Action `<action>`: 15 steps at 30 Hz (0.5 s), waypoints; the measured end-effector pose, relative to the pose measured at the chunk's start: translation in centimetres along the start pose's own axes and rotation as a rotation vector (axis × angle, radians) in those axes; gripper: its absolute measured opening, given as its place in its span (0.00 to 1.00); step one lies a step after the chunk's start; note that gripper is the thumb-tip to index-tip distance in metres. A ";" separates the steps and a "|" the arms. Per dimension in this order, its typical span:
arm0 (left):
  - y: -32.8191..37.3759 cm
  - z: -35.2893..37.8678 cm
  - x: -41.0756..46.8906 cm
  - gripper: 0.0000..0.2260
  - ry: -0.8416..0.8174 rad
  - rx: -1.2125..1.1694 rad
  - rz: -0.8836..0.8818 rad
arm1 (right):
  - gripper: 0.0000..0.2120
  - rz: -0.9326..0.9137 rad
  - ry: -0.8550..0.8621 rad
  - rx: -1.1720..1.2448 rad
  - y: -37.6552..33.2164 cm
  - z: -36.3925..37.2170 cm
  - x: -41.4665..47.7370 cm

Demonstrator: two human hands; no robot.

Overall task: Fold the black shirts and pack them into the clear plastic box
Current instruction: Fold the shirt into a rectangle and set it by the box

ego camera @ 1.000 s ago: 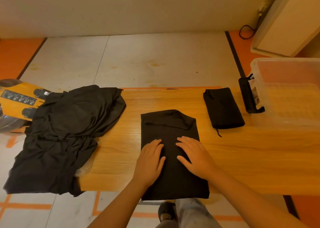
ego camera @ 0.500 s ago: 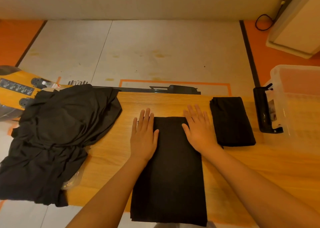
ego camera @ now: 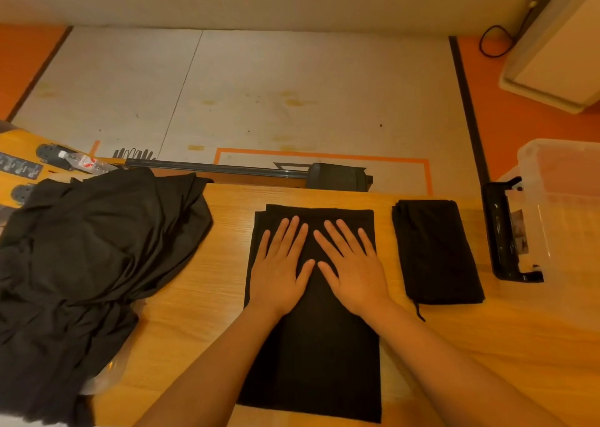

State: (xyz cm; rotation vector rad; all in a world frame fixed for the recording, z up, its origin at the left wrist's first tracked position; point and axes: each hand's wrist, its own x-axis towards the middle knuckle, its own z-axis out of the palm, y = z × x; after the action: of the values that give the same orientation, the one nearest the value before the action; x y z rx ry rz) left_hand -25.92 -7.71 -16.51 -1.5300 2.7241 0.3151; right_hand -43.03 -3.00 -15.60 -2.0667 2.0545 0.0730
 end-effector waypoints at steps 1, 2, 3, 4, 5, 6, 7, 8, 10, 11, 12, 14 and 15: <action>0.0 0.0 0.8 0.28 0.006 -0.004 -0.011 | 0.27 -0.005 0.001 -0.003 0.4 -0.1 0.8; 0.0 0.0 1.4 0.28 0.012 -0.010 -0.023 | 0.27 -0.006 0.007 -0.008 0.7 -0.2 1.5; 0.0 0.0 2.0 0.28 0.020 -0.014 -0.034 | 0.27 -0.001 0.014 -0.008 1.0 -0.3 2.1; -0.1 -0.1 2.5 0.28 0.028 -0.016 -0.047 | 0.27 0.009 0.033 -0.007 1.2 -0.3 2.5; -0.1 -0.1 2.9 0.28 0.034 -0.018 -0.061 | 0.28 0.029 0.051 0.000 1.3 -0.4 2.8; -0.2 -0.1 3.2 0.29 0.035 -0.020 -0.075 | 0.28 0.051 0.064 0.010 1.4 -0.4 3.0; -0.2 -0.1 3.4 0.29 0.033 -0.019 -0.086 | 0.28 0.069 0.071 0.021 1.4 -0.4 3.1; -0.2 0.0 3.4 0.29 0.026 -0.014 -0.096 | 0.29 0.080 0.071 0.029 1.4 -0.4 3.2; -0.1 -0.2 3.4 0.30 -0.002 -0.003 -0.099 | 0.30 0.074 0.052 0.036 1.3 -0.4 3.1; -0.1 -0.6 3.5 0.31 -0.029 -0.008 -0.095 | 0.30 0.060 0.047 0.034 1.4 -0.6 3.1; -0.1 -1.2 3.6 0.31 -0.060 -0.032 -0.095 | 0.30 0.048 0.028 0.042 1.7 -1.0 3.2; 0.1 -2.4 3.1 0.31 -0.088 -0.122 -0.106 | 0.30 0.061 -0.036 0.114 2.0 -2.1 3.0; 0.4 -2.9 2.3 0.30 -0.069 -0.141 -0.105 | 0.30 0.080 -0.022 0.144 1.8 -2.7 2.5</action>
State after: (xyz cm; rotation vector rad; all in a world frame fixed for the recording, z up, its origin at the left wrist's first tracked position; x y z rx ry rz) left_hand -27.22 -9.99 -13.79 -1.6538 2.6081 0.5585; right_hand -45.13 -5.97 -13.70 -1.8917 2.0641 -0.0373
